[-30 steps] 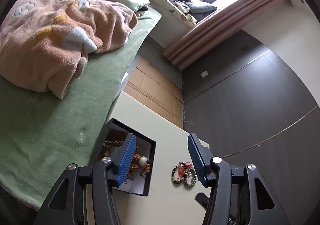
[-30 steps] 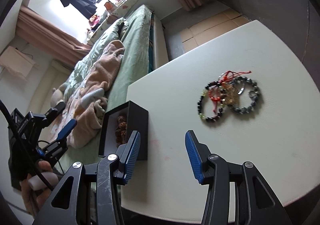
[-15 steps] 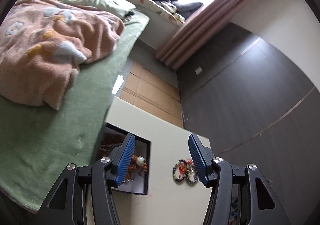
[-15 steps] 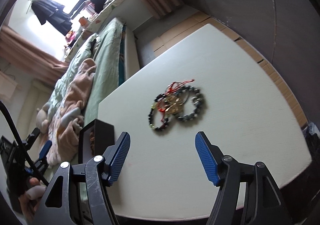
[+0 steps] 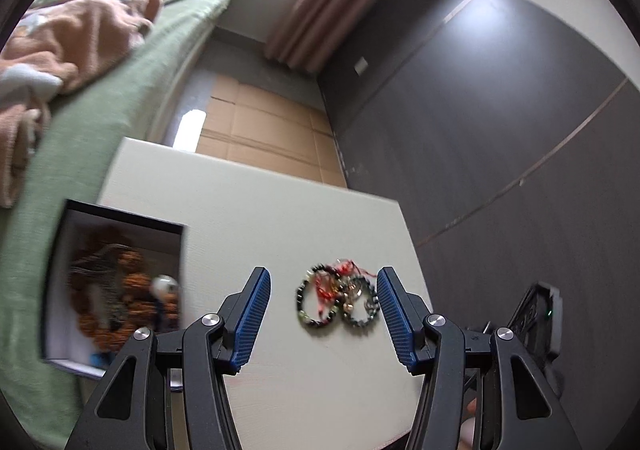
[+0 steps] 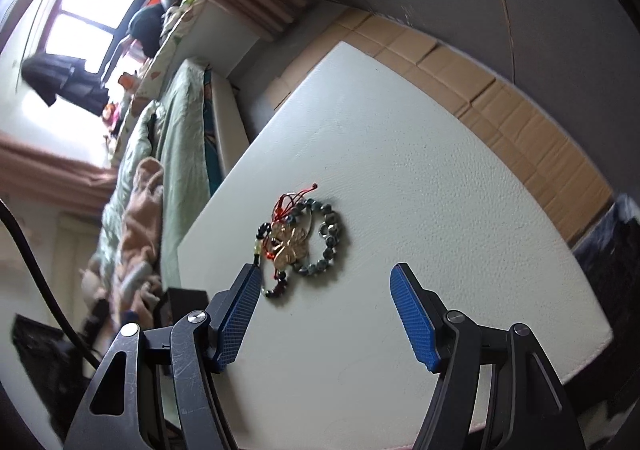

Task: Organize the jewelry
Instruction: 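Move both tools to the remaining bracelets and grasp the black-bead bracelet with the left tool, then grasp the gold pendant with the right tool while the left lifts the black bracelet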

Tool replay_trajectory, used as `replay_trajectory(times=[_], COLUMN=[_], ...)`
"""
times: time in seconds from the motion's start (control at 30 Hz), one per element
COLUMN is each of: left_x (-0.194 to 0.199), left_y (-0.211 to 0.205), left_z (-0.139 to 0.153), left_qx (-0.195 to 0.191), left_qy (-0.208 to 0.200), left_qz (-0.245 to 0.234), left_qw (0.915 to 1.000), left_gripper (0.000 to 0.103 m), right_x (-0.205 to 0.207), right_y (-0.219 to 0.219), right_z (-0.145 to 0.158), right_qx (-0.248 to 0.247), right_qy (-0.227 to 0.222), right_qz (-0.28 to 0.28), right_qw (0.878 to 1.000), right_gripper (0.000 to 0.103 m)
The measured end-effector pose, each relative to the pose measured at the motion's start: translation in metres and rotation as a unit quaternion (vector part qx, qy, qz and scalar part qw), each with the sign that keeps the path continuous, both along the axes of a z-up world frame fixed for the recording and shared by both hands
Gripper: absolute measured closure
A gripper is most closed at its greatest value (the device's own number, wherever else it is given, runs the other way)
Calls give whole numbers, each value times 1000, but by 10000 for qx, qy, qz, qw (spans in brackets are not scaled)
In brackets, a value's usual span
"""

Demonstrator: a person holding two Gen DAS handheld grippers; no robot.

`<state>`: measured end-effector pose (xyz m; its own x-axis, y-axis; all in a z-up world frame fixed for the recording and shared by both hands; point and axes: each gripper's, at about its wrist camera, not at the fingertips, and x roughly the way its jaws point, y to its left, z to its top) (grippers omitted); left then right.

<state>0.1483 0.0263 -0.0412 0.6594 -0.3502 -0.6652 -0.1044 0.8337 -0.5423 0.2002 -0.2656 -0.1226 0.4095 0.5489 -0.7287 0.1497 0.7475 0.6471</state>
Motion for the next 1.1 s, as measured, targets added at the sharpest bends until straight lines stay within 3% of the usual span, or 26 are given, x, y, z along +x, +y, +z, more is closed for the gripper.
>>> replay_trajectory(times=[0.1,0.37,0.73,0.8,0.9,1.1], left_x=[12,35,52,53,50,43], left_y=[-20,-48,-64,-66,-68,-52], left_z=[-9,-42,-85,-92,-92,-78], left_qx=[362,767,1253,1380,1578,1206], left_qy=[130,476,832,911,853,699], left_qz=[-195,-501,-551,-541,-527,-354], left_qw=[9991,9947,9871,9848,9824,9896], left_gripper=[52,70,72,87,96,96], right_x=[4,15,26,27,28,29], right_y=[-3,12,32,37,44,55], right_z=[-4,-7,-10,-11,-12,-10], right_qx=[115,32,-58,-31,33,24], right_qy=[67,60,-38,-51,-76,-185], right_qz=[-89,20,234,289,374,471], right_qw=[9999,10000,9997,9996,9993,9987], right_gripper=[35,35,41,43,46,49])
